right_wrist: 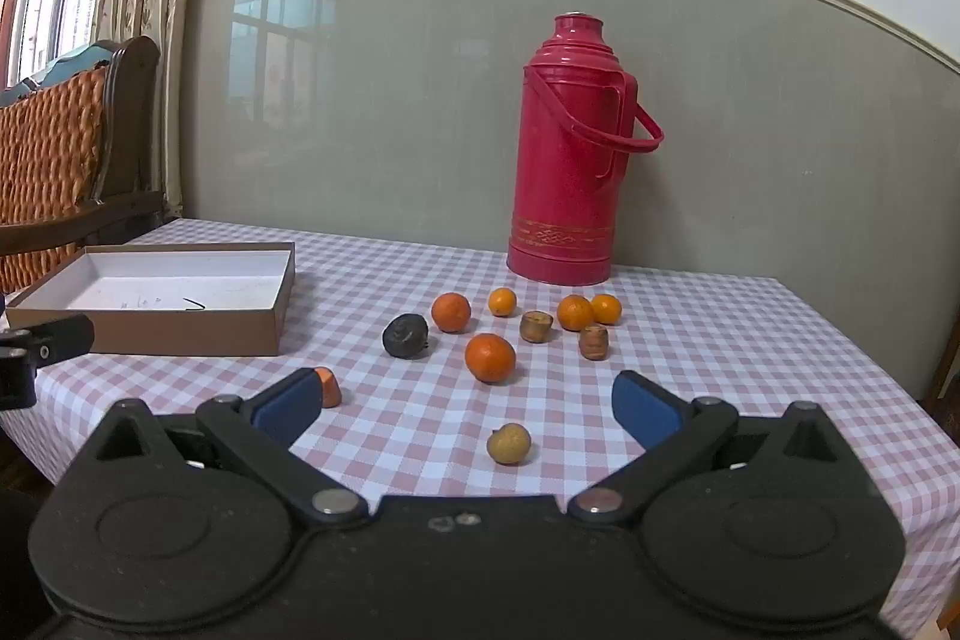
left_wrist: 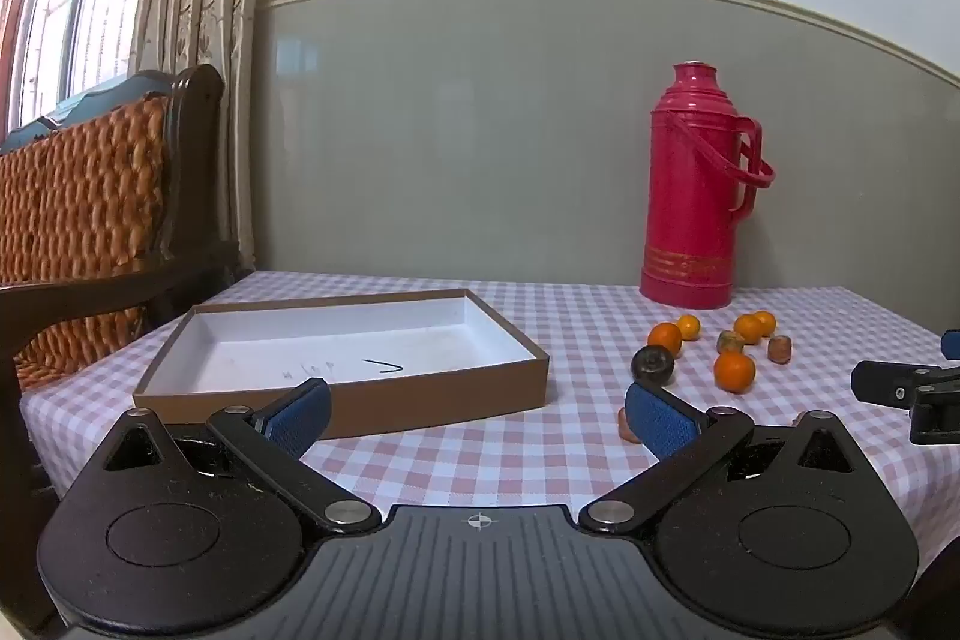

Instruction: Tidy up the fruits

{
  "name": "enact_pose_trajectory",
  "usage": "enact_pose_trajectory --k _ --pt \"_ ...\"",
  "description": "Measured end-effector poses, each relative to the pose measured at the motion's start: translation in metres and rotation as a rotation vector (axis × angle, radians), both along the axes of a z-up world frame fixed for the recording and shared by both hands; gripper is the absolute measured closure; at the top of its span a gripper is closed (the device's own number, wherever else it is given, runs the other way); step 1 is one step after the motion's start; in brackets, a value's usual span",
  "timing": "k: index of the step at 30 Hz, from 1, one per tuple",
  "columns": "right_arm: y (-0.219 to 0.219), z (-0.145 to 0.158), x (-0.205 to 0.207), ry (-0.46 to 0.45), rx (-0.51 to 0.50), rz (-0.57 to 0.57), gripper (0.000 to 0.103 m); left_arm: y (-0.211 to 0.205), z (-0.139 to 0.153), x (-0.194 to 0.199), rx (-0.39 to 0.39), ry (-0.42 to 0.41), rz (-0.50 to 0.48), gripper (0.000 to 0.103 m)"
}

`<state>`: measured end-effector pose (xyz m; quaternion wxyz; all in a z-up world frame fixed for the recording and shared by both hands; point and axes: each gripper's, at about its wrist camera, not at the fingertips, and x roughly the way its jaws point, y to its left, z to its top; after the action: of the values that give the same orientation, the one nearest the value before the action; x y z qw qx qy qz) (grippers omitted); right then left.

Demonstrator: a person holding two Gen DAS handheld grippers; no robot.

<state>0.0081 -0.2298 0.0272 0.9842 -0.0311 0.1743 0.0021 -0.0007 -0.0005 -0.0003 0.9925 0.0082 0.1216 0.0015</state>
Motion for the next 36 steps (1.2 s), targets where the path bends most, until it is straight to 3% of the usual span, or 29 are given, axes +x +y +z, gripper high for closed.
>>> enact_pose_trajectory --k 36 --pt "-0.0002 0.0007 0.0 0.0 -0.005 0.0 0.006 -0.0013 0.0015 0.0007 -0.002 0.012 -0.01 0.0"
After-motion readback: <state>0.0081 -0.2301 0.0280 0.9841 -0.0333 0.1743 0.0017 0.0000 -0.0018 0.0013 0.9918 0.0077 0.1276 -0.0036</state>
